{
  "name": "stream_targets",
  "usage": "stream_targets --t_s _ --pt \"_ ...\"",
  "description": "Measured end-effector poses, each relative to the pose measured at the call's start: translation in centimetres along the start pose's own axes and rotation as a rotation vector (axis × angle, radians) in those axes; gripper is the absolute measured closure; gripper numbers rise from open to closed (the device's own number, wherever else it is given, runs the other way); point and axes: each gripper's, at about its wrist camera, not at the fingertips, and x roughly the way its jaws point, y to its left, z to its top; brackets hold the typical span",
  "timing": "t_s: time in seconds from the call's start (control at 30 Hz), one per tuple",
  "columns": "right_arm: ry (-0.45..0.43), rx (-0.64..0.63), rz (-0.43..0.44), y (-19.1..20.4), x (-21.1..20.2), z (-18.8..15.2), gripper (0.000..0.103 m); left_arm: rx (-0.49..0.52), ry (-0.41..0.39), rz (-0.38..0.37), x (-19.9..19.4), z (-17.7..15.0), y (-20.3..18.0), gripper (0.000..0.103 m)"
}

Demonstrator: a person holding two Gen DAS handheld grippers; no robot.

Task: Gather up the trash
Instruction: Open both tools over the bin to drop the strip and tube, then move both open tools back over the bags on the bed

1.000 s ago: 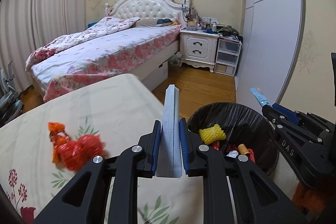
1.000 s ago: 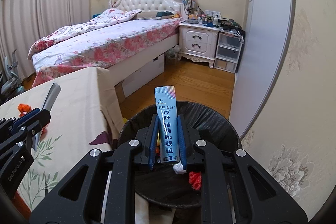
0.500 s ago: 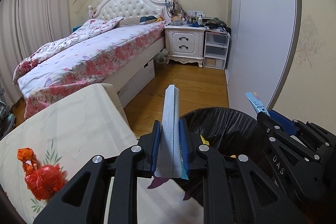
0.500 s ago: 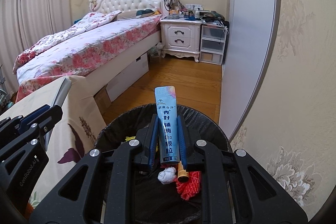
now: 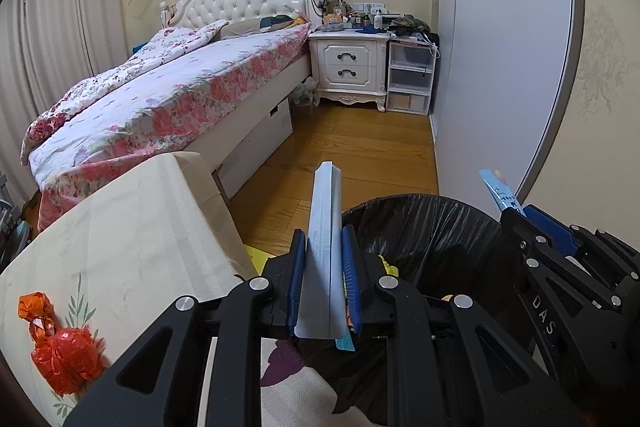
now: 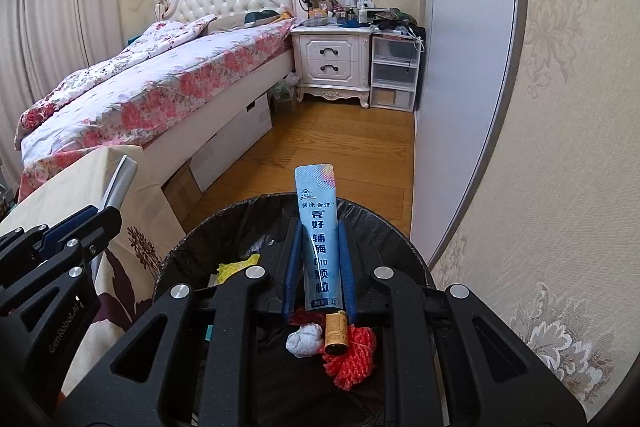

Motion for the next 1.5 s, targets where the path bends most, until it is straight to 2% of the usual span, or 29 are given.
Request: stream_targets --t_s 0.27,0.37,0.4,0.5,0.67,0.73,0.93,1.23,1.5 --pt "0.02 -0.005 0.006 -0.2 0.5 -0.1 0.083 0.01 0.014 -0.007 0.5 0.2 -0.3 0.083" --pt "0.024 -0.002 0.004 -0.2 0.6 -0.1 0.079 0.013 0.016 0.001 0.7 0.0 -0.4 0.069" --pt "0.024 -0.001 0.004 -0.2 0.6 -0.2 0.073 0.013 0.016 0.005 0.7 0.0 -0.5 0.064" --pt "0.027 -0.004 0.001 -0.2 0.7 -0.3 0.071 0.011 0.022 0.006 0.8 -0.1 -0.4 0.059" --pt "0.023 -0.001 -0.01 -0.3 0.6 -0.4 0.068 0.003 0.023 0.008 0.9 -0.2 -0.2 0.039" --pt "0.015 0.004 -0.02 -0.4 0.5 -0.4 0.059 -0.003 0.023 0.007 0.9 -0.2 -0.1 0.032" --pt "0.007 0.014 -0.038 -0.7 0.3 -0.4 0.048 -0.008 0.023 0.031 0.9 -0.3 0.0 0.027" --pt "0.005 0.011 -0.047 -0.9 0.2 -0.3 0.036 -0.012 0.012 0.063 0.2 -0.4 0.3 0.025" --pt "0.01 0.004 -0.037 -0.7 -0.4 -0.4 0.034 -0.05 0.007 0.076 -1.4 -0.8 1.5 0.025"
